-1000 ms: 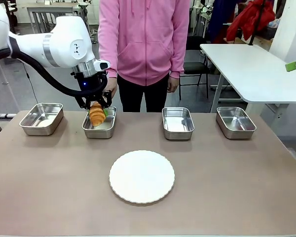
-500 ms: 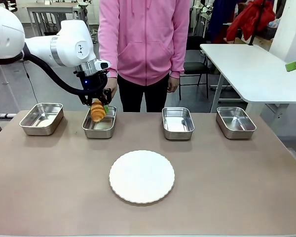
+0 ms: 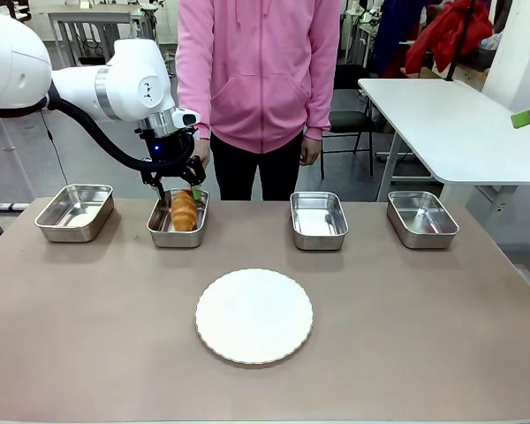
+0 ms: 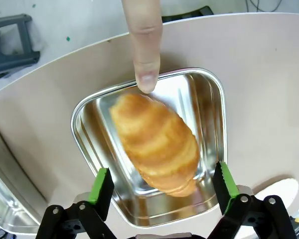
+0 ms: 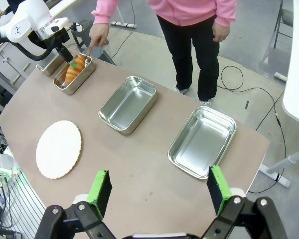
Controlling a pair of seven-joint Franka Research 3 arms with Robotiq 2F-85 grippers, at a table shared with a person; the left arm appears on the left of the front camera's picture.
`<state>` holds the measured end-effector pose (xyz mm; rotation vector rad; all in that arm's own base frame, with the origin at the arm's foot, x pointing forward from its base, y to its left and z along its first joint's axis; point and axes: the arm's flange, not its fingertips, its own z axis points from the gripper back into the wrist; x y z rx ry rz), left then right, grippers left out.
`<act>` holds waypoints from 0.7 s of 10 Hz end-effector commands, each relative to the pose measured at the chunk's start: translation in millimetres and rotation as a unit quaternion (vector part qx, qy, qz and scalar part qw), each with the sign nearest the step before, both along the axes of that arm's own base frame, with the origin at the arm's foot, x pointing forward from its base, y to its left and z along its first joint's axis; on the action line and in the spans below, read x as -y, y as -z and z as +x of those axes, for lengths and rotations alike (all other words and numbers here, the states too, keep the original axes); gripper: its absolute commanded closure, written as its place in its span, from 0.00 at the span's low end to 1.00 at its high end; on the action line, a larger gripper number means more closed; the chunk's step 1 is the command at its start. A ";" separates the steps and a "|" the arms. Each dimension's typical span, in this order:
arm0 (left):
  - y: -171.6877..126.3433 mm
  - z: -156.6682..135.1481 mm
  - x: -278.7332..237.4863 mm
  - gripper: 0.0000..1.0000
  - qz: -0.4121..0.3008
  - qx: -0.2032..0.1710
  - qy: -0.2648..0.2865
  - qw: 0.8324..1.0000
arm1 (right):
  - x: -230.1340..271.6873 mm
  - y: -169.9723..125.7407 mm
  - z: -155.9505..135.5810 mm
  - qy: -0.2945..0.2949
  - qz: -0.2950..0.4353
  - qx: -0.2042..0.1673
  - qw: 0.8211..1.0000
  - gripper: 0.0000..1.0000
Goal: Place the bread in the container.
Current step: Place the Butter Roll into the Airtight Container indicated by the human.
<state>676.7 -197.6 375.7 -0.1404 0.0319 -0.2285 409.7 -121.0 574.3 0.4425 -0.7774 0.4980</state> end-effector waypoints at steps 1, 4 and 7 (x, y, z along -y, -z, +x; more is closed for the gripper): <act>-8.3 -5.2 -4.5 0.00 0.001 -0.004 0.010 1.000 | 0.2 -1.2 1.2 -0.006 0.012 0.011 1.000 0.00; -1.4 -0.5 0.1 0.00 0.000 0.000 0.000 1.000 | 0.2 -1.2 1.2 -0.006 0.012 0.011 1.000 0.00; -1.4 -0.5 0.1 0.00 0.000 0.000 0.000 1.000 | 0.2 -1.2 1.2 -0.006 0.012 0.011 1.000 0.00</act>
